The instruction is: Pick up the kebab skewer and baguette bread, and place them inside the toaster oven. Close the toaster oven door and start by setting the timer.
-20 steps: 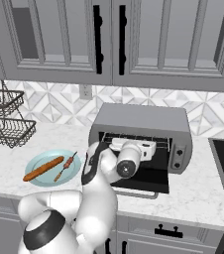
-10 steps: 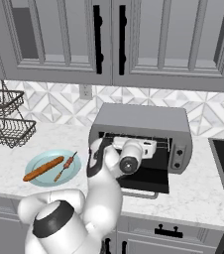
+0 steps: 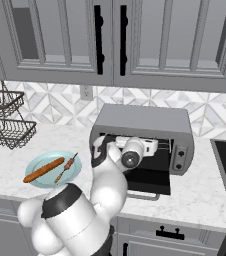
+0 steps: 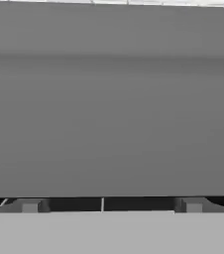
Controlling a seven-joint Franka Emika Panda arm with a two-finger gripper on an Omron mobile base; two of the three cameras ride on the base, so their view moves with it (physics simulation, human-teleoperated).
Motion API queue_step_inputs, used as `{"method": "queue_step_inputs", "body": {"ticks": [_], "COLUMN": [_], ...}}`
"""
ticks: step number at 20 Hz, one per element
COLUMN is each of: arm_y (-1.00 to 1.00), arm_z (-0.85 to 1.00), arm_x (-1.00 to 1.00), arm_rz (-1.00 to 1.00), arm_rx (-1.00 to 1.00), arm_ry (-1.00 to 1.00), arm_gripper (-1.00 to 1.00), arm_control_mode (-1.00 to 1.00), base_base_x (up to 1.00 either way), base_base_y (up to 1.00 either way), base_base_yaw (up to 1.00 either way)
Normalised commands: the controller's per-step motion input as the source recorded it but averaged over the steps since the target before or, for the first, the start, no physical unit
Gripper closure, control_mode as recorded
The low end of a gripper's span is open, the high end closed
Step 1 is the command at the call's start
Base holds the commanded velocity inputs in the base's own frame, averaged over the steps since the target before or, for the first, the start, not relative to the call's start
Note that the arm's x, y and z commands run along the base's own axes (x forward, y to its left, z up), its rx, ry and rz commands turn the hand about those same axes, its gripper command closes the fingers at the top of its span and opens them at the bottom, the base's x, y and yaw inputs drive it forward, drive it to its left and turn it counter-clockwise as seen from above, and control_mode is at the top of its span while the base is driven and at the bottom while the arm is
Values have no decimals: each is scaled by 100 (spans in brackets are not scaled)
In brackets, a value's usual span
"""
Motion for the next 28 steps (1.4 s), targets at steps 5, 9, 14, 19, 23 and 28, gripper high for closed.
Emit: {"method": "queue_step_inputs", "body": {"ticks": [5, 9, 14, 19, 23, 28], "arm_y": [0, 0, 0, 0, 0, 0], "arm_z": [0, 0, -2, -21, -49, -63], "arm_x": [0, 0, 0, 0, 0, -16], "arm_rz": [0, 0, 0, 0, 0, 0], "arm_rx": [0, 0, 0, 0, 0, 0], "arm_ry": [11, 10, 10, 7, 5, 5], "arm_gripper": [-100, -100, -100, -100, -100, -100], "arm_control_mode": [-100, -100, -100, -100, -100, -100], "base_base_x": [0, 0, 0, 0, 0, 0], "base_base_y": [0, 0, 0, 0, 0, 0], "base_base_yaw": [0, 0, 0, 0, 0, 0]}}
